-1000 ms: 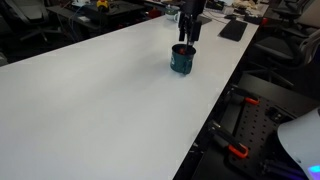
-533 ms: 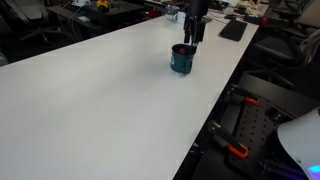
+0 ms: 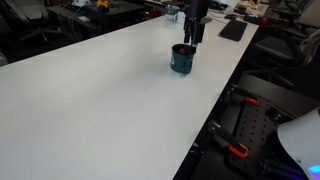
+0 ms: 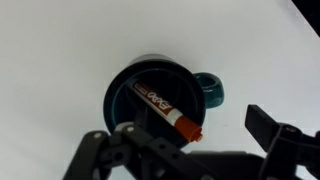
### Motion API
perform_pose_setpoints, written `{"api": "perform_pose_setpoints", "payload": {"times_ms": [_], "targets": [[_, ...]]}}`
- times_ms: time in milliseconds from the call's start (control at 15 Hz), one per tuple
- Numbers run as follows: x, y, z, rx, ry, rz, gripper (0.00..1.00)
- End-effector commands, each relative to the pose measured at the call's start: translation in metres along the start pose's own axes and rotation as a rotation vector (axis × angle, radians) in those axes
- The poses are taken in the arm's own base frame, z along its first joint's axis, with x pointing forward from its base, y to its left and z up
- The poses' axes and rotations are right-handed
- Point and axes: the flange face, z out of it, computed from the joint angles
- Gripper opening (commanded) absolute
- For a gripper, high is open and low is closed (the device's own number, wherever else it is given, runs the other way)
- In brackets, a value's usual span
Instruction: Move the Sharpie to the table
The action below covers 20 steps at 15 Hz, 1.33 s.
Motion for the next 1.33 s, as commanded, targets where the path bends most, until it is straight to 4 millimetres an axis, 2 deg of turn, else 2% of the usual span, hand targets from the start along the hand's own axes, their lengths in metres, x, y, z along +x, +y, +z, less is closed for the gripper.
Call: {"api": "perform_pose_setpoints", "payload": {"times_ms": [0, 467, 933, 1267], "targets": [[0.0, 0.0, 0.001, 0.003, -0.002, 0.001, 1.0], [0.001, 0.009, 0.01, 0.04, 0.019, -0.086, 1.0], [-0.003, 0.034, 0.016, 0.054, 0.011, -0.17, 1.0], [0.004, 0.043, 0.025, 0.058, 0.003, -0.183, 1.0]]}}
